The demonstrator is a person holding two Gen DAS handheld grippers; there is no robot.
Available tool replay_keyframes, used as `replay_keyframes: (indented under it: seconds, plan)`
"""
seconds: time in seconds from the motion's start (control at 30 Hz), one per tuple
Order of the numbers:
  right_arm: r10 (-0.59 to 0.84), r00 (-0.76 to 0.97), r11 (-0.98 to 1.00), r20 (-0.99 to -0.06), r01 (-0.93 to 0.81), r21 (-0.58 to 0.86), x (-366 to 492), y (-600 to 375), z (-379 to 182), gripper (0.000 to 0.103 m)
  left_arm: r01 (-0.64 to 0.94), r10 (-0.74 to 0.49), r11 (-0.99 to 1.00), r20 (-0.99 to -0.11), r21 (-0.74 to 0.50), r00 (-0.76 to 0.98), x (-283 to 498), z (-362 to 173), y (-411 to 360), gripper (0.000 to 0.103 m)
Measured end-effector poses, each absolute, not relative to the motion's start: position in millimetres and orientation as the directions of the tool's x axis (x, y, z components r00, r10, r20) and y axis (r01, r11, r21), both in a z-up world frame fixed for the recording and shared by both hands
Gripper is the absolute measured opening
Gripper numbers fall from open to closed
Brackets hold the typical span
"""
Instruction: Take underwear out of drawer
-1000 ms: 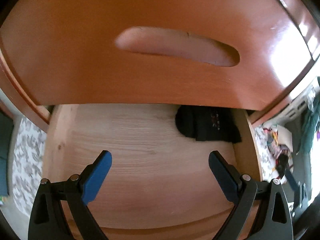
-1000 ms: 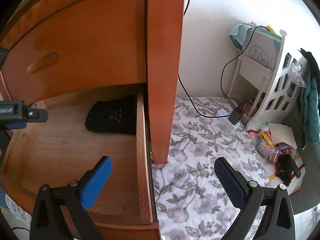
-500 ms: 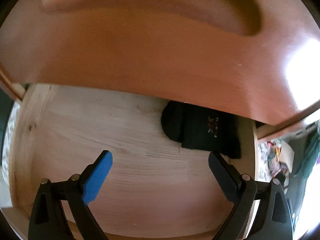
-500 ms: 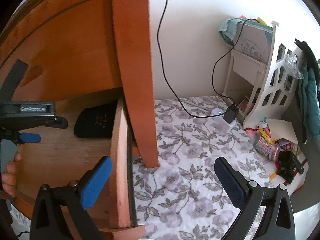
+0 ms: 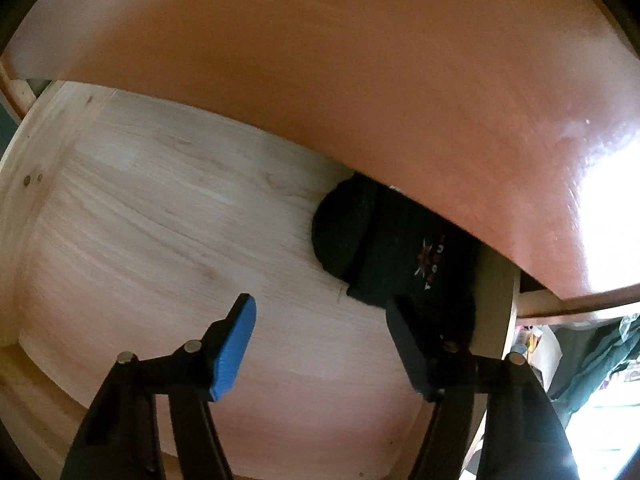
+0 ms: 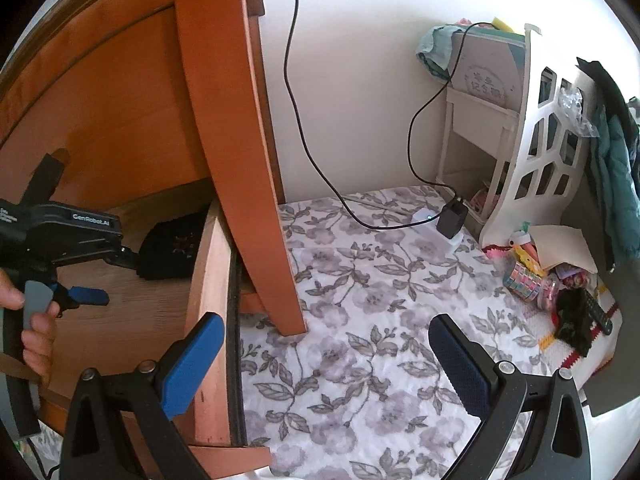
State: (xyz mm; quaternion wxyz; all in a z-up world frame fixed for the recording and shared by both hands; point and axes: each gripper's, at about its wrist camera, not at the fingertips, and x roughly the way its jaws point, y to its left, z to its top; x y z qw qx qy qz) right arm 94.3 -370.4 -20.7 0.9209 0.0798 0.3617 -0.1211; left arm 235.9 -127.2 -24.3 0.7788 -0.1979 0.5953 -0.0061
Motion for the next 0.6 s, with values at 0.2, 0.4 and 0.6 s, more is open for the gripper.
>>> replay_keyframes:
  seconds: [0.2,0.4,0.6]
  plan:
    - [-0.167,0.707,0.954,-0.687,0.291,0.068,93,-375,-24,0.103,-0.273,-0.287,0.889,-0.913,-0.366,0.29,237,-30,-131,0.055]
    - [-0.167,0.707,0.954,-0.687,0.292,0.069,92,-376,-25,0.103,-0.312,-0.297,0.863,-0.898,-0.398,0.323,233,-29,-132,0.043]
    - [-0.168,0.702,0.952,-0.693,0.298,0.071,92,-376,-28,0.103,-0.325,-0.326,0.838,-0.88,-0.438,0.345,226,-31,-132,0.03]
